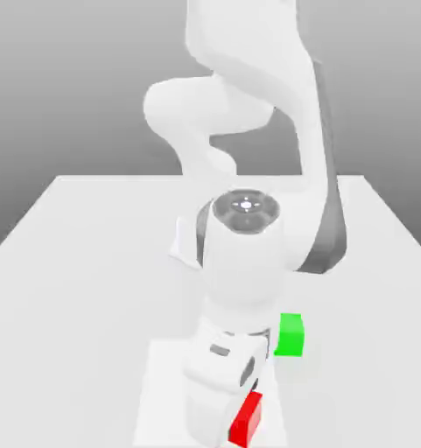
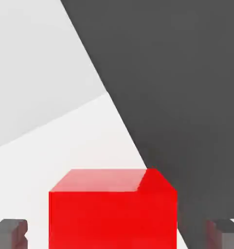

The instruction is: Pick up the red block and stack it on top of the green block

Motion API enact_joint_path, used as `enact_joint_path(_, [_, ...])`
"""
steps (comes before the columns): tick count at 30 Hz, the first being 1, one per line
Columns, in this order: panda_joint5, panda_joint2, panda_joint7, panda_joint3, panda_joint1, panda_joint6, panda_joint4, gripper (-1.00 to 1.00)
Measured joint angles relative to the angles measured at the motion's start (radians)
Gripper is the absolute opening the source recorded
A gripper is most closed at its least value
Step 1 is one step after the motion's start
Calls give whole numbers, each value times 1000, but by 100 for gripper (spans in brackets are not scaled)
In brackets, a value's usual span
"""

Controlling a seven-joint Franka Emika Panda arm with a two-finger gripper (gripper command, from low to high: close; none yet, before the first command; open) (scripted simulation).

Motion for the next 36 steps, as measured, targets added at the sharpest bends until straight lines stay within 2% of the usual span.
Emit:
enact_joint_path(5, [-2,-2,1,0,0,-3,0,-100])
enact_joint_path(10, [-82,-161,52,-47,33,-130,-31,-100])
enact_joint_path(17, [-196,-383,-179,-3,100,-174,-219,-100])
enact_joint_path(25, [-254,-634,-520,28,228,-166,-465,-100])
enact_joint_path(32, [-62,-502,-696,-14,354,-44,-483,-100])
enact_joint_path(34, [-32,-455,-718,-15,363,2,-481,-100])
enact_joint_path(36, [-42,-412,-711,-21,362,53,-481,-100])
